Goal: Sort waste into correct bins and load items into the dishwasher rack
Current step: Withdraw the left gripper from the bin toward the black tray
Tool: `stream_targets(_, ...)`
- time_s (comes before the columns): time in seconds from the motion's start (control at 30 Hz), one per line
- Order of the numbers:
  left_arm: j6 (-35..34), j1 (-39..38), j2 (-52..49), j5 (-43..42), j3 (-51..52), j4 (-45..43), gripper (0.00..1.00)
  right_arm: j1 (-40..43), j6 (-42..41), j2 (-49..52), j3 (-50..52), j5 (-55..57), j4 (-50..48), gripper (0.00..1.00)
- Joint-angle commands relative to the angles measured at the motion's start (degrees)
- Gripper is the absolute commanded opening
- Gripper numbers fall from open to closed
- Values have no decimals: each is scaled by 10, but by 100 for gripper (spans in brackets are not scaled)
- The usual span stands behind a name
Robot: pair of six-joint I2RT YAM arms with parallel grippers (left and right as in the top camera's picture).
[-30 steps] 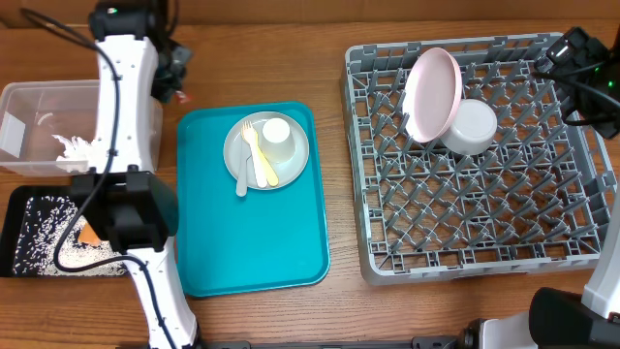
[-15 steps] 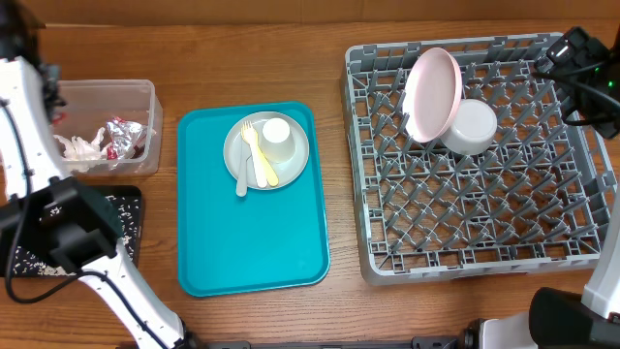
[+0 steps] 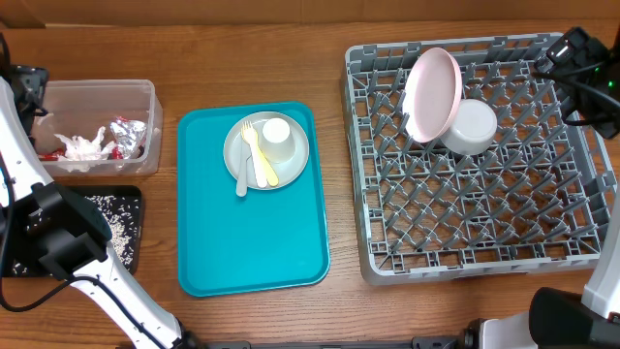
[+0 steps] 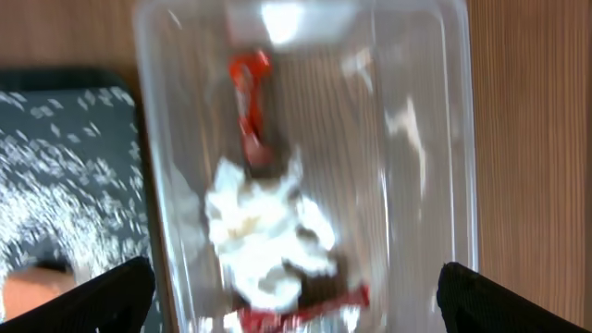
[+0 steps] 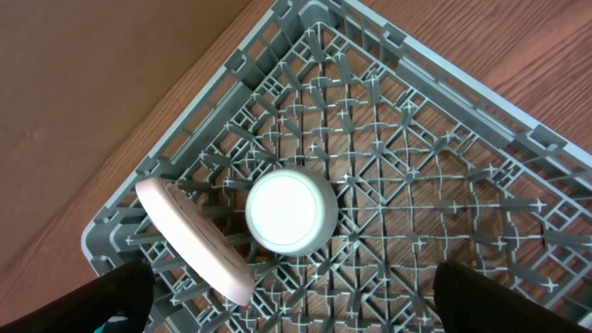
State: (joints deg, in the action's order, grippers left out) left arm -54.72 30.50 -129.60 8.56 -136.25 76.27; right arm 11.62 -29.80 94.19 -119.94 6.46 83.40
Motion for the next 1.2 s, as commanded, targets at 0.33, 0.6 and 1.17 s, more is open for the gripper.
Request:
stream_targets(0.33, 162, -23, 45, -163, -6, 93, 58, 1, -3, -1, 0, 8, -3, 100)
stream_targets(0.6, 222, -41, 115, -161, -6, 165, 74, 1, -3, -1, 0, 8, -3, 100)
stream_targets(1.17, 155, -55, 209, -81, 223, 172, 100, 1, -3, -1, 0, 8, -3, 100)
